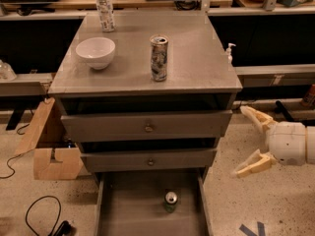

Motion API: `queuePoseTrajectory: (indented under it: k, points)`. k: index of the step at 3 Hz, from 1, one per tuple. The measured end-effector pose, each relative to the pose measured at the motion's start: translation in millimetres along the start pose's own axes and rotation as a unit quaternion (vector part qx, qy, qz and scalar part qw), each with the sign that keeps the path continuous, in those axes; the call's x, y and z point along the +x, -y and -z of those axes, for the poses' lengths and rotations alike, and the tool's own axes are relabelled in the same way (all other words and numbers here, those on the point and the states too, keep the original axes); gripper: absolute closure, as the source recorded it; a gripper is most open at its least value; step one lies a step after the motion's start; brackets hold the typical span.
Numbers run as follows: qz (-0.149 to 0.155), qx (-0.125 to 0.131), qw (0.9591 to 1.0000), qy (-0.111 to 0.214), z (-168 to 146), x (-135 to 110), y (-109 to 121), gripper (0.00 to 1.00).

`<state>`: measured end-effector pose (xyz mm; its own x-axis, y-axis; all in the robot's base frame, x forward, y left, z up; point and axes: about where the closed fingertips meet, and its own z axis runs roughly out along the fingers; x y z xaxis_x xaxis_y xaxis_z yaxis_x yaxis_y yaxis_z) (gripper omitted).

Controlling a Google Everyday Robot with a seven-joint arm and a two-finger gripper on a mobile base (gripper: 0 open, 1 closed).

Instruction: Pick green can from bottom drawer and place on counter

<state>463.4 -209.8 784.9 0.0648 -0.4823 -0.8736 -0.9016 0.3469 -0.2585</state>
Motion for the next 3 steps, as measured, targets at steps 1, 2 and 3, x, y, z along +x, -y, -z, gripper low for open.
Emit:
queuePoseTrajectory:
  k: [1, 2, 3]
  points:
    - [-0.013, -0.018, 0.9997, 0.01, -35, 36, -25, 0.0]
    - [-0.016, -0.048, 0.9985, 0.021, -98, 108, -68, 0.0]
    - [-0.014, -0.066, 0.9974, 0.025, -148, 182, -96, 0.0]
